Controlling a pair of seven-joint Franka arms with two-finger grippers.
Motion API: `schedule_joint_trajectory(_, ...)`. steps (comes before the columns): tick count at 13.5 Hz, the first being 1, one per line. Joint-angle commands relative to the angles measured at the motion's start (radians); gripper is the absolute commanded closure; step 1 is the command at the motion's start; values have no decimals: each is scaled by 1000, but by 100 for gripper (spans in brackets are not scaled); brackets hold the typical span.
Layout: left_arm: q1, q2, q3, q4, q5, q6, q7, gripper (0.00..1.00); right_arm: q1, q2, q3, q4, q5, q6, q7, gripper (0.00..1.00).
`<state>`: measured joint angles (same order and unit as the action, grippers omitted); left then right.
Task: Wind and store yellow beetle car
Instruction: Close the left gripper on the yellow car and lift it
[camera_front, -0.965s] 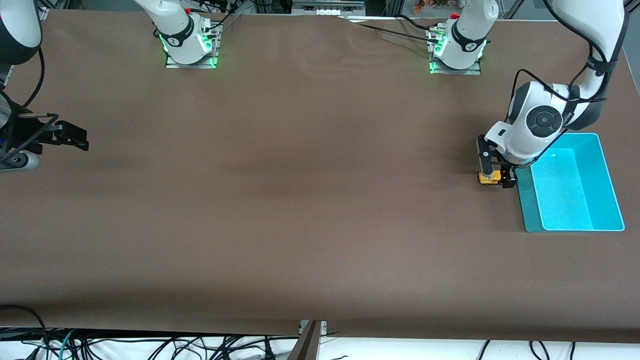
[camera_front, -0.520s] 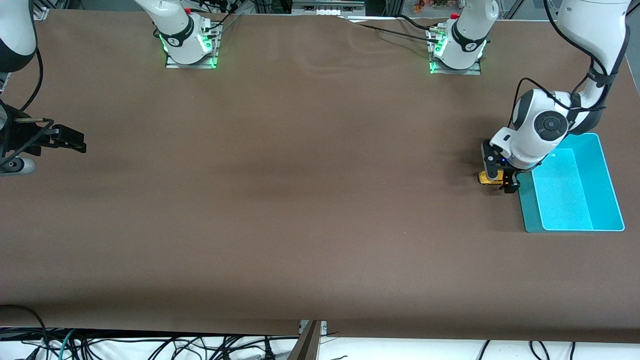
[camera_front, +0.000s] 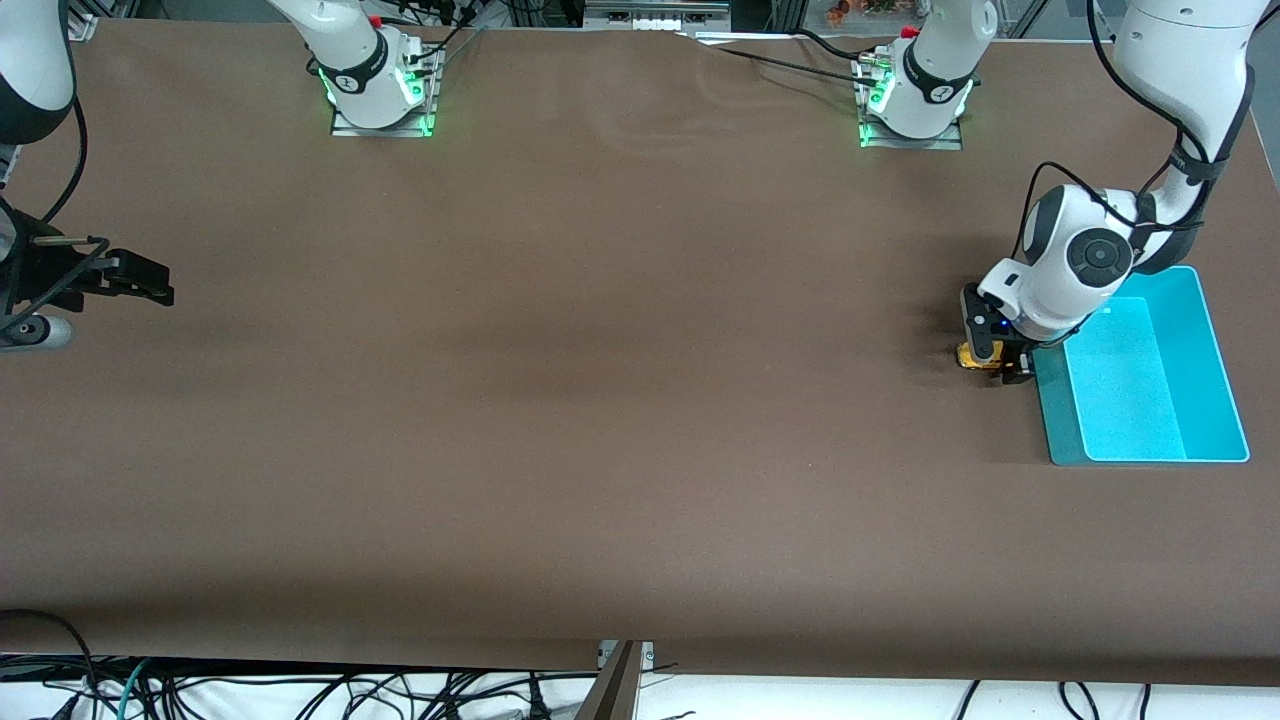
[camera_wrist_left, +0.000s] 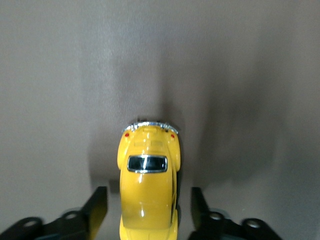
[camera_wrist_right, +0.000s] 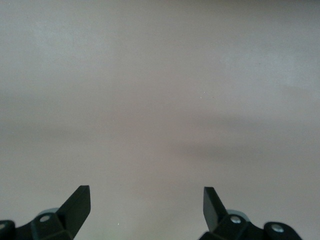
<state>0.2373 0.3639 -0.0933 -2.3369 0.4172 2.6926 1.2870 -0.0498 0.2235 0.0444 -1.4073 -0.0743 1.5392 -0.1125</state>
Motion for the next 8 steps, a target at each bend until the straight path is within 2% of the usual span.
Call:
schedule_joint_trajectory(1,17,-5,-11,-2,20,23,35,93,-5,-9,5,-2,16,-4,7,0)
schedule_joint_trajectory(2,16,-17,-17,-2,20,13,38,93,-5,-10,5,-2,16,-2,8,0)
schedule_joint_trajectory(4,17,-63,-87,-1,-3,-72,37,93,-4,-9,5,-2,16,-1,7,0)
schedule_joint_trajectory(6,17,-129,-176,25,-102,-228,31,93,-4,-9,5,-2,16,1,8,0)
schedule_joint_trajectory(8,16,-157,-242,111,-176,-403,20,93,-5,-9,5,-2,16,1,8,0)
